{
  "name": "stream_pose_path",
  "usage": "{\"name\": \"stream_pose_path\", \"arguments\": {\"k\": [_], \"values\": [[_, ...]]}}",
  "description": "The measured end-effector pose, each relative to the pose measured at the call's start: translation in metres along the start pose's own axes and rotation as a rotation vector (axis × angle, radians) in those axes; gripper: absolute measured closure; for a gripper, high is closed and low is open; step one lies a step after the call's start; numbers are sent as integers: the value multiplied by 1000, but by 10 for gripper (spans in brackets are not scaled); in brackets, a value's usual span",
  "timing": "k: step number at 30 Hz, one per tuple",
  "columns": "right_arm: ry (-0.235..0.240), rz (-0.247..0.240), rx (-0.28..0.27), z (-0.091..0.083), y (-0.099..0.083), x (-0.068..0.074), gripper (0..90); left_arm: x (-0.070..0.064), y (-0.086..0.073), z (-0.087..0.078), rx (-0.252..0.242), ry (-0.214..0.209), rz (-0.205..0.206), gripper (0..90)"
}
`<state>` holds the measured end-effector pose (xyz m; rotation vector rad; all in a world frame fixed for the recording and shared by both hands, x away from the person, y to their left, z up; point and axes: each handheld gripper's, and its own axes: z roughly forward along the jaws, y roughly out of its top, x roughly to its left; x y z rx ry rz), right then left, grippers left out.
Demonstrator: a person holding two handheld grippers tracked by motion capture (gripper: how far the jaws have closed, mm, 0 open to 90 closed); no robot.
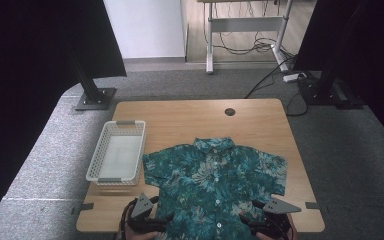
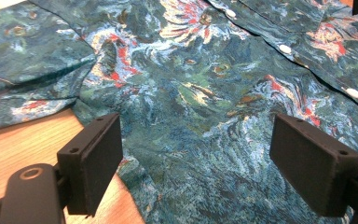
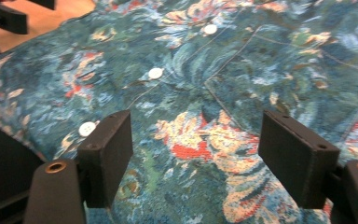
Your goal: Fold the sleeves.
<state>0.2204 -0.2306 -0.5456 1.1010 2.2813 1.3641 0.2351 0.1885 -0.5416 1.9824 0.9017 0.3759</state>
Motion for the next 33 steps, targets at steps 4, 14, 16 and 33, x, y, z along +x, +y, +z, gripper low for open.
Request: {"name": "stream_pose_path", "arguments": {"k": [4,14,16,33], "values": [[50,8,18,3,1,-8,267,2,0,2,5,-8,-5,163],[98,38,28,9,8,-25,279,8,5,14,8,-23,-1,164],[101,34,34,12,9,-27,280,8,7,15,6,-24,9,165],[46,100,37,16,17,-72,280,9,2,19,44,-12,20,163]]}}
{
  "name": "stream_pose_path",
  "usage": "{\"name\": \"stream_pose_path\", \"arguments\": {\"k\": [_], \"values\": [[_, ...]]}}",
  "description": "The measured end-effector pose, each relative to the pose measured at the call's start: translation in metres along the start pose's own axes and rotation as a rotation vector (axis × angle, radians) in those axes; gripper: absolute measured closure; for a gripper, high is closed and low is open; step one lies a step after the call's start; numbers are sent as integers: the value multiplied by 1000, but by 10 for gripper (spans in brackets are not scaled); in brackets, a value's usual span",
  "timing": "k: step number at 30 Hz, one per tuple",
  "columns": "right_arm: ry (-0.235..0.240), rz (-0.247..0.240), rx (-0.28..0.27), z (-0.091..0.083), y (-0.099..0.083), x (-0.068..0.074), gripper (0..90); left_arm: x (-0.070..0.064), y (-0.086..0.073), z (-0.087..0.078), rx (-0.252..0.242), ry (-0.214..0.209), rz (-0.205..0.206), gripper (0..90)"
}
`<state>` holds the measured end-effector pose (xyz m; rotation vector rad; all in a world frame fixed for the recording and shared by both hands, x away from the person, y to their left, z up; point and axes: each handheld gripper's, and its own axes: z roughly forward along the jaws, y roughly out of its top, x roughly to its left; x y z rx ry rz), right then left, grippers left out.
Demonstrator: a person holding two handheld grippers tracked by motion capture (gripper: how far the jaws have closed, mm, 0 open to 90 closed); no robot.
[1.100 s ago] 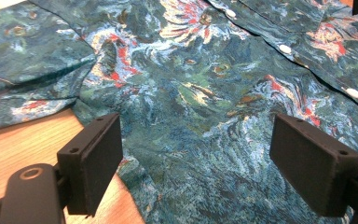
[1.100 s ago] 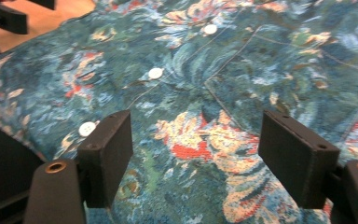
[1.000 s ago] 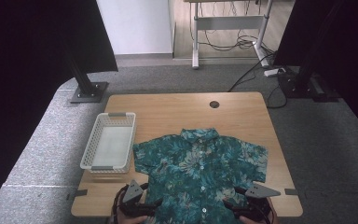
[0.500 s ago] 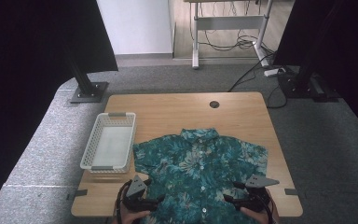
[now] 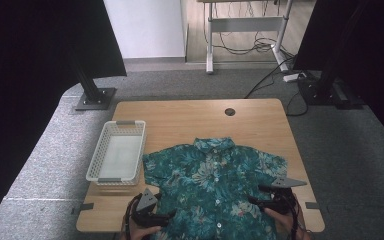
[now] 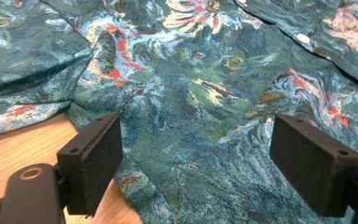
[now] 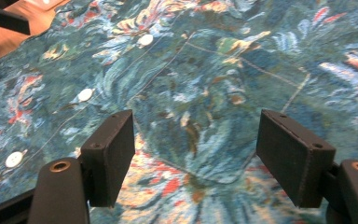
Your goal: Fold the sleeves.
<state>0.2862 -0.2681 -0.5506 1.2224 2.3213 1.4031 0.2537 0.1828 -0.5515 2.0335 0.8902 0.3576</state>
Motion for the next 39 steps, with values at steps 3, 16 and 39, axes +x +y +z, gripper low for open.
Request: {"name": "stream_pose_path", "arguments": {"k": [3,16,39], "values": [[-7,1,1,0,2,-5,278,-1,0,1,7,-1,5,161],[-26,18,10,0,9,-24,277,0,-2,3,17,0,3,161],[-48,50,33,-2,17,-64,281,1,-5,5,28,2,-4,162]]}}
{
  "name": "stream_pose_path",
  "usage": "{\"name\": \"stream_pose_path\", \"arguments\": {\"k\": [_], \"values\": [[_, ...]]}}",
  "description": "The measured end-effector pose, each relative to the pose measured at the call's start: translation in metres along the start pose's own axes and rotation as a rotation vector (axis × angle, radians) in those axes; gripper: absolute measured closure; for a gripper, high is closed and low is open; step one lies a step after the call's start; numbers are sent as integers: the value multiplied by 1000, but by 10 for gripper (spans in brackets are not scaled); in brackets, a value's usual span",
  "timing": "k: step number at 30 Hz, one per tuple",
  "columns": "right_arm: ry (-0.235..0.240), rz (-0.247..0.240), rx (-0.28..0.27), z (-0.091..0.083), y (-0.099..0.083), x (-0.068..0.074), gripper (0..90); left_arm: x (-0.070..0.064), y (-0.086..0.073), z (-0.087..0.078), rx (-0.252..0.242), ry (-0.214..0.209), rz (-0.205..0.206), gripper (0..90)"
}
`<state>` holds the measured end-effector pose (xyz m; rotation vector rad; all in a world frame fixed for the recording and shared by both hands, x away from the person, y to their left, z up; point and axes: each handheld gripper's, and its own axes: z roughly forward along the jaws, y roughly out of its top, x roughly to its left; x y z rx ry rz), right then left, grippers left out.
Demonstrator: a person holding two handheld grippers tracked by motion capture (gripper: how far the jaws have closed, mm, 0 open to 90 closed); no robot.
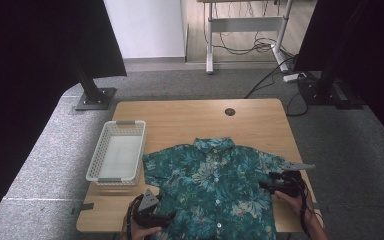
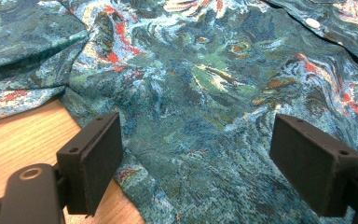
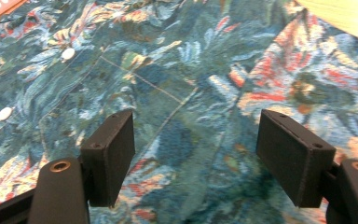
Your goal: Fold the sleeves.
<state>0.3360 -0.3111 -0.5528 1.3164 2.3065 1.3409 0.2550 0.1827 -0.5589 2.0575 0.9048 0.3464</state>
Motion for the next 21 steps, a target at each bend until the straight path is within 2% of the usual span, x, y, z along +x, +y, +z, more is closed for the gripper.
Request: {"name": "stream_pose_path", "arguments": {"k": [8,13,17,21], "values": [[-11,6,5,-2,1,-9,281,-6,2,-2,-16,-3,13,163],[-20,17,0,-4,3,-16,280,-19,7,-3,-45,-20,42,166],[-37,28,5,-5,3,-24,280,-27,8,3,-26,-33,62,166],[-47,41,4,-6,4,-31,281,-28,5,7,-5,-30,67,166]]}}
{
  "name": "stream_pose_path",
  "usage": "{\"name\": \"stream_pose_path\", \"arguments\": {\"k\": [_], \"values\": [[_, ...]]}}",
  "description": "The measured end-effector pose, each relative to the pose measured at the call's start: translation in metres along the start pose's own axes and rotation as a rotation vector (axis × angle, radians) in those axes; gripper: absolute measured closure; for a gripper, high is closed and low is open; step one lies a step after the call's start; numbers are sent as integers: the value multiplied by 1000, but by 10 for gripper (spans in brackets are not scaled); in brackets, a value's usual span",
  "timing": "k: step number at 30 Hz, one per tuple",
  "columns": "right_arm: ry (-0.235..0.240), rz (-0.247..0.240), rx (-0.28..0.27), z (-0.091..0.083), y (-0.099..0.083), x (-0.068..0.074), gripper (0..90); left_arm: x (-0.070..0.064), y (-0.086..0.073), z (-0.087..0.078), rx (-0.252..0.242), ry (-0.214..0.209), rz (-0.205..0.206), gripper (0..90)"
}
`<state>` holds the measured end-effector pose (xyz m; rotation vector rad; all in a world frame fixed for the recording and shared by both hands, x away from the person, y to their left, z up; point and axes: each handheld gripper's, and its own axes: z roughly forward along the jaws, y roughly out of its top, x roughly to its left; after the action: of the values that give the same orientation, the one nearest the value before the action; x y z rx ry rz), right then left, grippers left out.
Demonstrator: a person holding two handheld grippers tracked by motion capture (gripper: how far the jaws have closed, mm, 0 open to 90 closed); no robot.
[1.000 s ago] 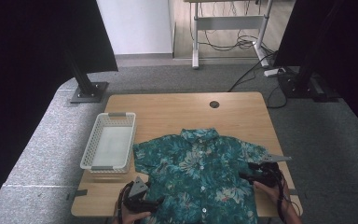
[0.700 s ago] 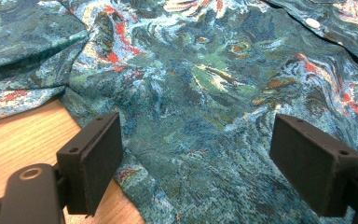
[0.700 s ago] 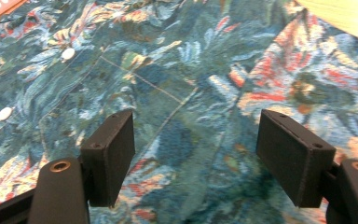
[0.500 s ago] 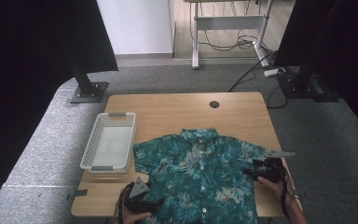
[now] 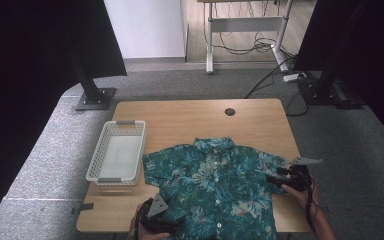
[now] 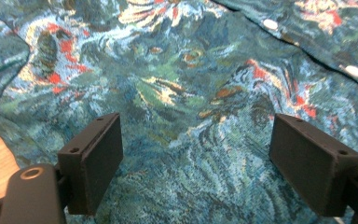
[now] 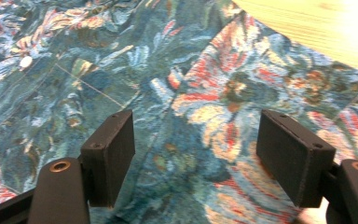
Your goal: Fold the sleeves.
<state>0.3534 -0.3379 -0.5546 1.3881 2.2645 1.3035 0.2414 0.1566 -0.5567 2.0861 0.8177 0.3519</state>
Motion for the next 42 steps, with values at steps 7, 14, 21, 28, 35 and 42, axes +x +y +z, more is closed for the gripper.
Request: {"name": "stream_pose_path", "arguments": {"k": [7,14,21,28,35,42], "values": [[-24,6,7,-4,1,-11,287,3,-3,0,8,10,-13,166],[-61,20,11,-8,4,-21,298,4,-4,0,13,14,-18,167],[-91,27,23,-9,3,-27,301,5,-5,0,12,11,-19,167],[-140,36,17,-9,4,-31,290,5,-5,-1,13,9,-20,167],[-177,39,17,-8,5,-32,283,5,-6,-2,12,3,-23,167],[-199,48,11,-8,5,-34,278,5,-6,-2,13,1,-22,166]]}}
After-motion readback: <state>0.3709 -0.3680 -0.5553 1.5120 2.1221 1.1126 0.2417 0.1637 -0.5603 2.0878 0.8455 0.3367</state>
